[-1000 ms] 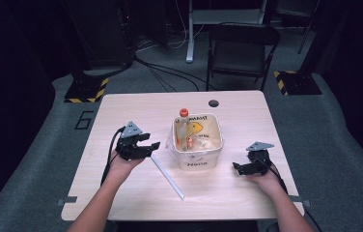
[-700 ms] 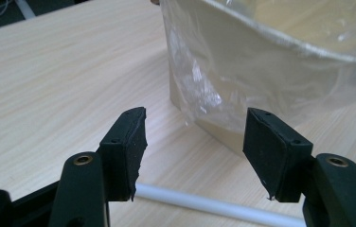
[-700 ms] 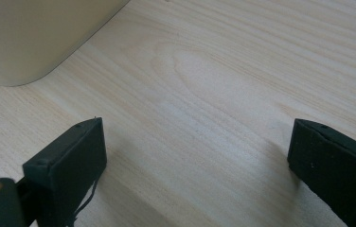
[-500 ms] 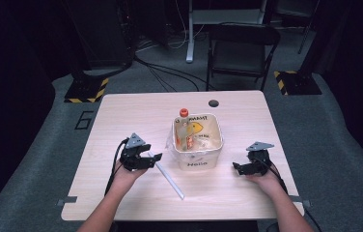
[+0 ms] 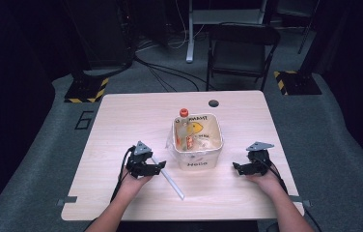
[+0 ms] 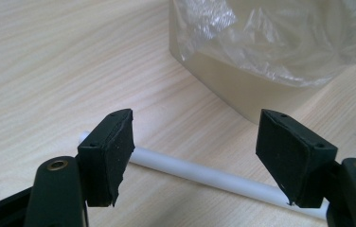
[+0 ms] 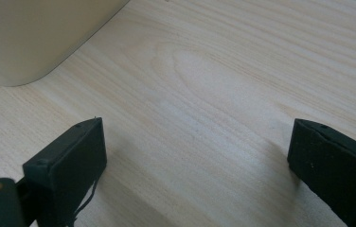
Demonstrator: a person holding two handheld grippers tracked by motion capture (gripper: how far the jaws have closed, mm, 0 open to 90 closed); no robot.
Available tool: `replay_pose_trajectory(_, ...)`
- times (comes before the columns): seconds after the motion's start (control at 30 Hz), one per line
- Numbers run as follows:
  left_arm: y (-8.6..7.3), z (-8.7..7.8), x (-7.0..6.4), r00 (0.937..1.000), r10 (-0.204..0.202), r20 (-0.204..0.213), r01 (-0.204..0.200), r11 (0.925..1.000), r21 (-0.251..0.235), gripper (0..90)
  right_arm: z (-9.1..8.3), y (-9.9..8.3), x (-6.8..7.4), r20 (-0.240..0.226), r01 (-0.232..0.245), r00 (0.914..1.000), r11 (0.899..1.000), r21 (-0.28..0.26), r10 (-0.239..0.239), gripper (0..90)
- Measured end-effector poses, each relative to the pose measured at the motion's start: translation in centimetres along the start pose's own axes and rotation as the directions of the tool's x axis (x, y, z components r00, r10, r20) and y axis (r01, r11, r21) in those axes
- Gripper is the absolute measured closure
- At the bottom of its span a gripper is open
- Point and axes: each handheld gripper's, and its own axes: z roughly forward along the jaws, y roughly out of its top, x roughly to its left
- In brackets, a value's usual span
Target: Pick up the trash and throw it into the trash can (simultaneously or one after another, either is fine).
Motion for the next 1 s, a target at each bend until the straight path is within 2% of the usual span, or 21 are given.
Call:
replay_pose_trajectory(0.1, -0.5, 0.5, -0.1, 0.9999, -0.008, -0.007, 0.009, 0.9997, 0.024, 28.5, 0.0, 0.0, 0.0, 0.001, 0.001, 1.0000, 1.000, -0.001, -0.001, 4.5)
replay_pose_trajectory(0.23, -0.9, 0.9, -0.2, 0.9996, -0.027, -0.012, 0.027, 0.9992, 0.030, 27.5, 0.0, 0.0, 0.0, 0.001, 0.001, 1.0000, 1.000, -0.001, -0.001, 4.4)
replay_pose_trajectory(0.4, -1.1, 1.3, -0.2, 0.9993, -0.015, -0.035, 0.017, 0.9983, 0.056, 25.9, 0.0, 0.0, 0.0, 0.002, 0.001, 1.0000, 1.000, -0.001, -0.001, 4.4)
replay_pose_trajectory(0.5, -1.3, 1.7, -0.2, 0.9987, -0.030, -0.042, 0.032, 0.9978, 0.058, 25.8, 0.0, 0.0, 0.0, 0.000, 0.002, 1.0000, 1.000, 0.000, -0.002, 4.5)
replay_pose_trajectory(0.7, -1.6, 2.3, -0.1, 0.9980, -0.034, -0.053, 0.037, 0.9971, 0.066, 25.6, 0.0, 0.0, 0.0, 0.000, 0.003, 1.0000, 1.000, 0.000, -0.003, 4.4)
replay_pose_trajectory(0.73, -1.7, 2.6, -0.1, 0.9970, -0.045, -0.063, 0.049, 0.9964, 0.069, 25.2, 0.0, 0.0, 0.0, 0.000, 0.003, 1.0000, 1.000, 0.000, -0.003, 4.4)
replay_pose_trajectory(0.9, -1.7, 2.7, -0.2, 0.9967, -0.014, -0.080, 0.021, 0.9955, 0.093, 25.0, 0.0, 0.0, 0.0, 0.000, 0.004, 1.0000, 1.000, 0.000, -0.004, 4.4)
replay_pose_trajectory(1.0, -1.8, 2.8, -0.2, 0.9970, -0.023, -0.074, 0.029, 0.9952, 0.093, 25.4, 0.0, 0.0, 0.0, 0.000, 0.004, 1.0000, 1.000, 0.000, -0.004, 4.4)
